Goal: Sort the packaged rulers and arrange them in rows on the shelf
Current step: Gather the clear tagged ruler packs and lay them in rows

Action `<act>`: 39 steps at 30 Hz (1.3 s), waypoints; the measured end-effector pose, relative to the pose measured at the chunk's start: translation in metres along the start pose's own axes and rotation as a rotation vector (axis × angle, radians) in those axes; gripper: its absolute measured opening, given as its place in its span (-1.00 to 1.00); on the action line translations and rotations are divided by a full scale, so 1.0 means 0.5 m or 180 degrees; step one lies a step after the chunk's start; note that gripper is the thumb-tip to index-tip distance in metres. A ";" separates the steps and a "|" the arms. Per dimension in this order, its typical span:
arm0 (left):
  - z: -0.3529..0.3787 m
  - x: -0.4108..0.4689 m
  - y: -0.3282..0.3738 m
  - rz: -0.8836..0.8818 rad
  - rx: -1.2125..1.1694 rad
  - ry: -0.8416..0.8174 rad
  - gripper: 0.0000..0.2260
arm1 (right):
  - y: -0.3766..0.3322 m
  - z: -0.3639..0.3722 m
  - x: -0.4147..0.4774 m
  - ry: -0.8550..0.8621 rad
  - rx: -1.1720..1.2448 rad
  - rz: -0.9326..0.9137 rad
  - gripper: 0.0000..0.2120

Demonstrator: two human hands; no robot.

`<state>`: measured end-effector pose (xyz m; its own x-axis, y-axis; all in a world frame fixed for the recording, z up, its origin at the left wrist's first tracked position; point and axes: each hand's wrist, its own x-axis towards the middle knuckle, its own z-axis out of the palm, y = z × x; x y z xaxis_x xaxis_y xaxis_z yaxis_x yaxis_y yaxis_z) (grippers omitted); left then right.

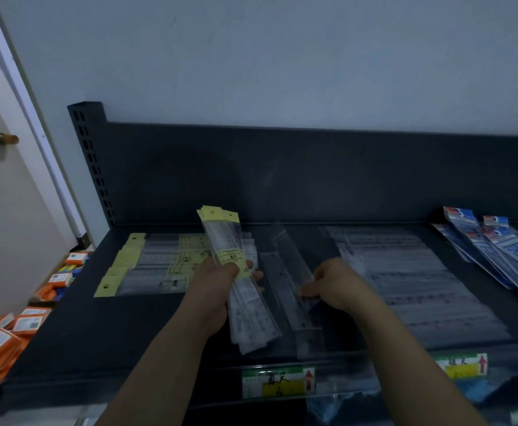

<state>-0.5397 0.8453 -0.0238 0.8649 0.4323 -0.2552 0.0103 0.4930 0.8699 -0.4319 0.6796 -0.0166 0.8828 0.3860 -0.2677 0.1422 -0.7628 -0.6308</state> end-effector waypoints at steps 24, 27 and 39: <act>-0.019 0.010 0.044 0.0137 -0.0053 0.0348 -0.89 | 0.021 -0.035 -0.043 -0.0095 0.1862 -0.0709 -0.86; -0.029 0.004 0.039 0.0182 0.0100 0.0253 -0.80 | 0.028 -0.022 -0.044 -0.0168 0.1863 -0.0682 -0.87; -0.064 -0.045 0.041 0.0434 -0.0392 0.0354 -0.80 | 0.005 -0.008 -0.003 0.1375 -0.1472 -0.0430 -0.71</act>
<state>-0.5747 0.8698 -0.0137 0.7933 0.5786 -0.1896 -0.1704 0.5099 0.8432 -0.4310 0.6750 -0.0152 0.9305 0.3243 0.1702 0.3578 -0.9041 -0.2336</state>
